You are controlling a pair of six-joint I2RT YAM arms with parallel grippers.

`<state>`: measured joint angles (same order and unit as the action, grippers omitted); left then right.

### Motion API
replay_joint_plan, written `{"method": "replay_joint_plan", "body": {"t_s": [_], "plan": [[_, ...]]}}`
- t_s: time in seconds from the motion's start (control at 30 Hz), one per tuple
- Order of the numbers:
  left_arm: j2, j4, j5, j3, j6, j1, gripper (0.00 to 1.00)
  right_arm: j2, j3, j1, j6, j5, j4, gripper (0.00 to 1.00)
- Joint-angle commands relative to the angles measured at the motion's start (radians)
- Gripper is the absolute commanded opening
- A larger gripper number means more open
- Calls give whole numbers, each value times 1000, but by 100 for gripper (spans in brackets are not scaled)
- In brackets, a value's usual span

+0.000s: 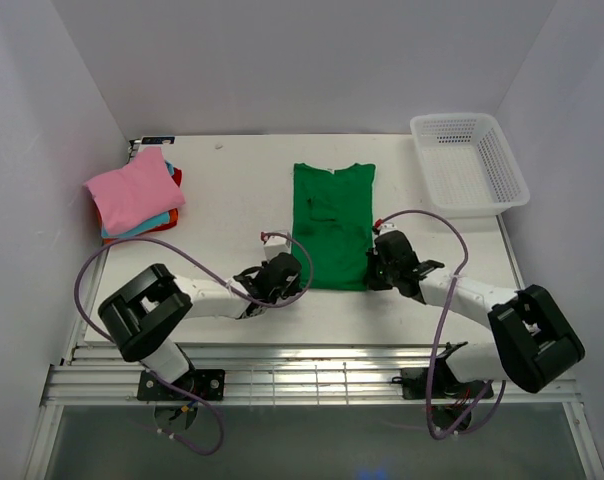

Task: Fold and stack the t-shirts
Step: Fold the tshirt

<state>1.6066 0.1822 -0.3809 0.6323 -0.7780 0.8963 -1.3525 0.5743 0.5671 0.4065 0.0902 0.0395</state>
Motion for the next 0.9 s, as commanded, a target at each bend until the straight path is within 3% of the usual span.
{"method": "replay_joint_plan", "body": {"t_s": [0.0,0.17,0.43,0.87], "plan": [[-19,-300,42,-100,-90,64,0,94,-54,46,43,45,79,8],[-170,-467,10,-115,-185,156,0,213,-100,103,92,85,167,8],[-405,-775,-73,-17,-306,247,0,432,-31,165,147,148,384,8],[-459,-845,-231,66,-383,251,0,396,81,172,106,172,375,8]]}}
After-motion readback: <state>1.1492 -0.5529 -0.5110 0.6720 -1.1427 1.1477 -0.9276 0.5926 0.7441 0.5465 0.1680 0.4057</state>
